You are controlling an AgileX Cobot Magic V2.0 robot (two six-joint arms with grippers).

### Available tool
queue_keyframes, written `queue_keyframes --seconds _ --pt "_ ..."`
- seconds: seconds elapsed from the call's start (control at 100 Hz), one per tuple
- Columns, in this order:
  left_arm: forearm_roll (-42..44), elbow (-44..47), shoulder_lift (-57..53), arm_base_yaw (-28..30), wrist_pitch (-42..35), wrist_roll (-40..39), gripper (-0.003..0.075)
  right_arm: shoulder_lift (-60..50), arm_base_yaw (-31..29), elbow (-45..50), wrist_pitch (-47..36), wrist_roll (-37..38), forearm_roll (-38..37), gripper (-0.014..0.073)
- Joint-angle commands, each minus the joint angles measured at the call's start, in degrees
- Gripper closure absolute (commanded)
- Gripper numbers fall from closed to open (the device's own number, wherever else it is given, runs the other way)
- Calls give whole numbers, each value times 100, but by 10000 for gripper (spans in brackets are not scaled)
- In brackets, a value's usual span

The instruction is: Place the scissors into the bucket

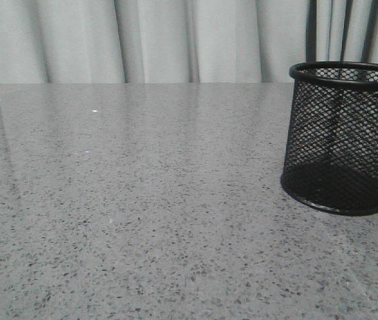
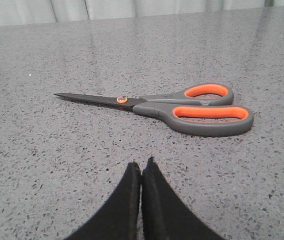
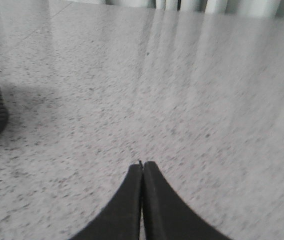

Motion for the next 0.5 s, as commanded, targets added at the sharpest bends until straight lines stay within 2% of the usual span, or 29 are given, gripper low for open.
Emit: queue_keyframes --seconds 0.0,0.16,0.21,0.25,0.26,0.31,0.38,0.42,0.49 --pt "-15 168 -141 8 -448 -57 741 -99 -37 100 -981 0 -581 638" --pt "-205 168 -141 -3 -857 -57 741 -99 -37 100 -2061 0 -612 638" --pt "-845 168 -141 -3 -1230 -67 741 -99 -37 100 -2318 0 -541 638" --pt "-1957 157 -141 -3 -1583 -69 741 -99 -37 100 -2582 0 -324 638" --pt "-1957 159 -141 -3 -1637 -69 741 -99 -37 100 -2582 46 -324 638" --pt "-3262 159 -141 -3 -2053 -69 741 -99 -37 100 -2851 220 87 638" --pt "-4254 159 -141 -3 -2549 -69 741 -99 -37 100 -2939 314 876 638" --pt "-4599 159 -141 -3 -2682 -69 741 -89 -37 100 -2867 314 1346 638" --pt "-4860 159 -141 -3 -2785 -69 741 -89 -37 100 -2690 314 2622 638"
